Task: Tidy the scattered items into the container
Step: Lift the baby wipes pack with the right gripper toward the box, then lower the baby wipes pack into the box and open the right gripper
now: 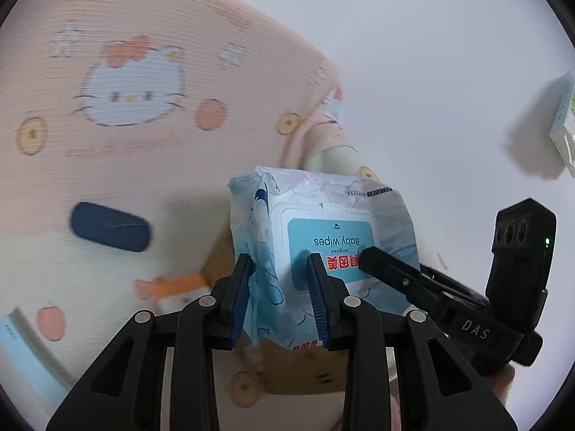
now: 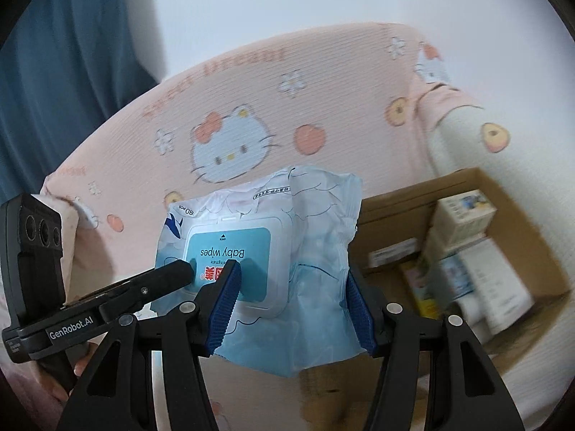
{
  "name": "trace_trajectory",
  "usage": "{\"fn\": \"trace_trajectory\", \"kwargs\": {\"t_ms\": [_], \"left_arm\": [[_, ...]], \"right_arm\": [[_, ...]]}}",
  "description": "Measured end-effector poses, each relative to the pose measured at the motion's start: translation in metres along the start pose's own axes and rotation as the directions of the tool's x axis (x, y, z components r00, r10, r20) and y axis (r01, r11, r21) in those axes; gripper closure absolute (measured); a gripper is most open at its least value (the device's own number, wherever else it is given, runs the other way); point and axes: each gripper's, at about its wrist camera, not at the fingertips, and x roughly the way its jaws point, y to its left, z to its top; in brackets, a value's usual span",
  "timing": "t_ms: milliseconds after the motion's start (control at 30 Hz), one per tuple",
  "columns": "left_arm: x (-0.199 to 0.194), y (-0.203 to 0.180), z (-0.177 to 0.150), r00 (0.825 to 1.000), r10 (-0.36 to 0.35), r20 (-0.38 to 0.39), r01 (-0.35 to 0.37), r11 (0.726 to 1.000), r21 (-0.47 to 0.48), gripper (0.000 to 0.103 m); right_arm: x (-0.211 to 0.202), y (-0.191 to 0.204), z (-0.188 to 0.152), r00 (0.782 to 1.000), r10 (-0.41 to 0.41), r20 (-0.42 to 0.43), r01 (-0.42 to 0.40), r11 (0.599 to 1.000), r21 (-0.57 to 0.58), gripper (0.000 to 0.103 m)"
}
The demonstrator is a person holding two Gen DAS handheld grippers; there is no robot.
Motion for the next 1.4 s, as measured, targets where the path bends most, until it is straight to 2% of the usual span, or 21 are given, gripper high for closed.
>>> {"fn": "trace_trajectory", "kwargs": {"t_ms": [133,267,500,600,667,733,800,833,900,933,1033,1100,1267,1333,1367,1400], "left_arm": [[0.026,-0.026,0.006,1.000,-0.013,-0.027,0.014,1.000,0.022,0.069],[0.053,-0.037,0.011,0.998,-0.032,-0.055,0.029,0.998,-0.053,0.069],[0.080,-0.047,0.018,0.994,0.007,-0.105,-0.013,0.999,-0.050,0.069],[0.084,-0.044,0.020,0.995,0.022,-0.100,-0.028,0.998,-0.062,0.069],[0.089,-0.045,0.023,0.993,0.049,-0.103,-0.053,0.998,-0.043,0.069],[0.099,-0.042,0.026,0.987,0.078,-0.139,-0.080,0.997,-0.006,0.069],[0.115,-0.037,0.030,0.968,0.142,-0.209,-0.135,0.990,0.045,0.069],[0.117,-0.036,0.032,0.963,0.168,-0.211,-0.159,0.986,0.058,0.068],[0.112,-0.036,0.037,0.966,0.204,-0.161,-0.193,0.978,0.082,0.067],[0.108,-0.039,0.040,0.967,0.216,-0.134,-0.204,0.974,0.099,0.066],[0.108,-0.046,0.043,0.967,0.226,-0.119,-0.210,0.969,0.131,0.060],[0.116,-0.049,0.041,0.965,0.218,-0.150,-0.196,0.969,0.149,0.059],[0.137,-0.040,0.032,0.955,0.176,-0.238,-0.155,0.982,0.104,0.059],[0.144,-0.035,0.029,0.953,0.152,-0.263,-0.135,0.987,0.082,0.059],[0.150,-0.032,0.028,0.948,0.148,-0.283,-0.131,0.988,0.078,0.059],[0.155,-0.032,0.027,0.943,0.154,-0.297,-0.135,0.987,0.083,0.061]], "right_arm": [[-0.003,-0.035,0.015,0.999,0.000,-0.049,0.001,1.000,0.027,0.048],[0.001,-0.073,0.026,0.995,0.019,-0.103,-0.012,0.998,0.068,0.048],[0.021,-0.110,0.035,0.983,0.060,-0.172,-0.041,0.992,0.115,0.048],[0.033,-0.121,0.039,0.976,0.100,-0.195,-0.073,0.988,0.138,0.048],[0.044,-0.127,0.042,0.969,0.132,-0.207,-0.101,0.983,0.153,0.048],[0.057,-0.134,0.045,0.962,0.145,-0.233,-0.110,0.982,0.156,0.047],[0.078,-0.140,0.046,0.942,0.135,-0.306,-0.096,0.985,0.141,0.042],[0.088,-0.139,0.044,0.933,0.101,-0.346,-0.066,0.992,0.111,0.042],[0.106,-0.132,0.039,0.911,0.003,-0.413,-0.006,1.000,-0.005,0.042],[0.111,-0.127,0.037,0.897,-0.018,-0.441,-0.008,0.998,-0.057,0.042],[0.120,-0.115,0.031,0.873,-0.040,-0.487,-0.033,0.990,-0.140,0.042],[0.126,-0.109,0.029,0.851,-0.049,-0.522,-0.044,0.985,-0.165,0.042],[0.137,-0.101,0.024,0.825,-0.093,-0.558,-0.037,0.975,-0.218,0.042],[0.151,-0.107,0.021,0.782,-0.103,-0.615,0.002,0.987,-0.162,0.042],[0.159,-0.112,0.018,0.753,-0.102,-0.650,0.030,0.992,-0.121,0.045],[0.164,-0.118,0.016,0.736,-0.101,-0.670,0.057,0.995,-0.087,0.060]]}}
